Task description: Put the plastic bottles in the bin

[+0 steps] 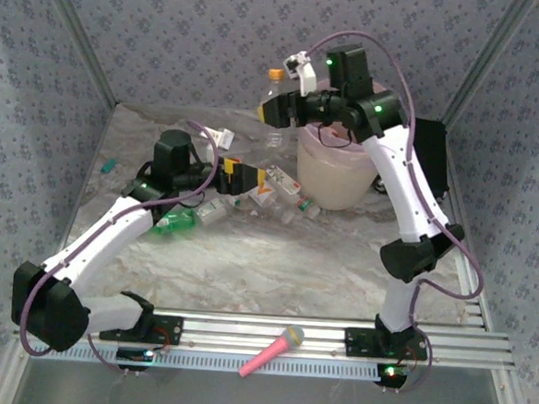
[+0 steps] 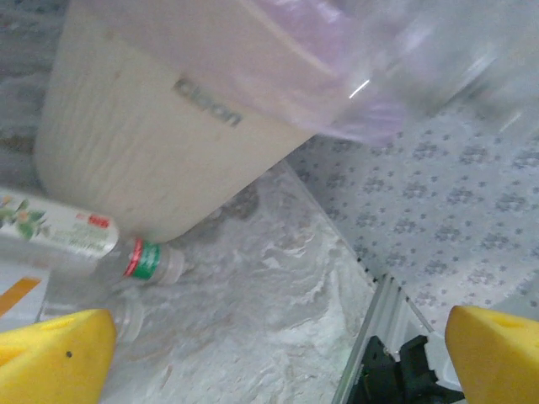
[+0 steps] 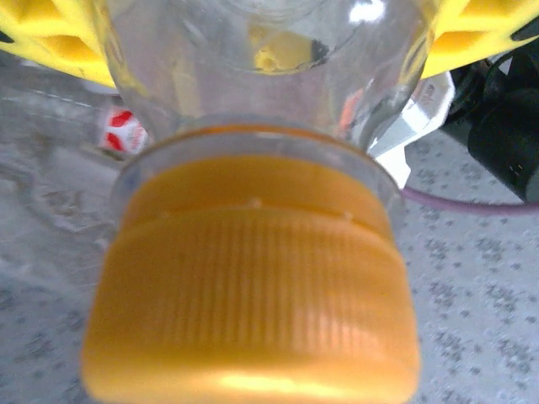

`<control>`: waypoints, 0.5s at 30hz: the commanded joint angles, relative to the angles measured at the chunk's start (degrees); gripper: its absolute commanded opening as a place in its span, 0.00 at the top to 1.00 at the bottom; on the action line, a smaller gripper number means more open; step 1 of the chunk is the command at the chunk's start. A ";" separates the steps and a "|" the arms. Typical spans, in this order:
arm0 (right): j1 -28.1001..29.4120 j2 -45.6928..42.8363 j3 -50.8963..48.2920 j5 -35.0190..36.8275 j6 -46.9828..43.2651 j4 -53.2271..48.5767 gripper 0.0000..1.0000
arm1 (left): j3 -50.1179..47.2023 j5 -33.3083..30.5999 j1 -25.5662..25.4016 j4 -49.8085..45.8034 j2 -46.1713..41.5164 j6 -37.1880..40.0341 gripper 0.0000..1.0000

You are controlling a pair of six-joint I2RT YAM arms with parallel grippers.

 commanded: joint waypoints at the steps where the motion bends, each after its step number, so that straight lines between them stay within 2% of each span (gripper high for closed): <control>1: -3.10 -4.32 2.40 8.32 -2.09 -2.93 0.63 | -2.40 -5.36 -0.12 -4.89 -1.74 -0.65 0.01; 3: -5.41 -5.19 2.43 10.59 -2.39 -3.69 0.64 | -3.33 -7.26 -0.04 -6.24 -1.93 -2.46 0.03; 8: -12.40 -5.05 3.13 16.24 -2.90 -5.78 0.75 | -4.78 -14.02 0.33 -11.86 -2.28 -6.66 0.06; 11: -15.66 -2.77 5.18 17.71 -3.28 -7.62 0.81 | -6.14 -18.13 0.54 -14.53 -3.44 -8.99 0.08; 15: -18.22 1.76 9.26 19.07 -4.01 -10.93 0.82 | -7.96 -23.43 0.80 -17.63 -5.11 -12.70 0.12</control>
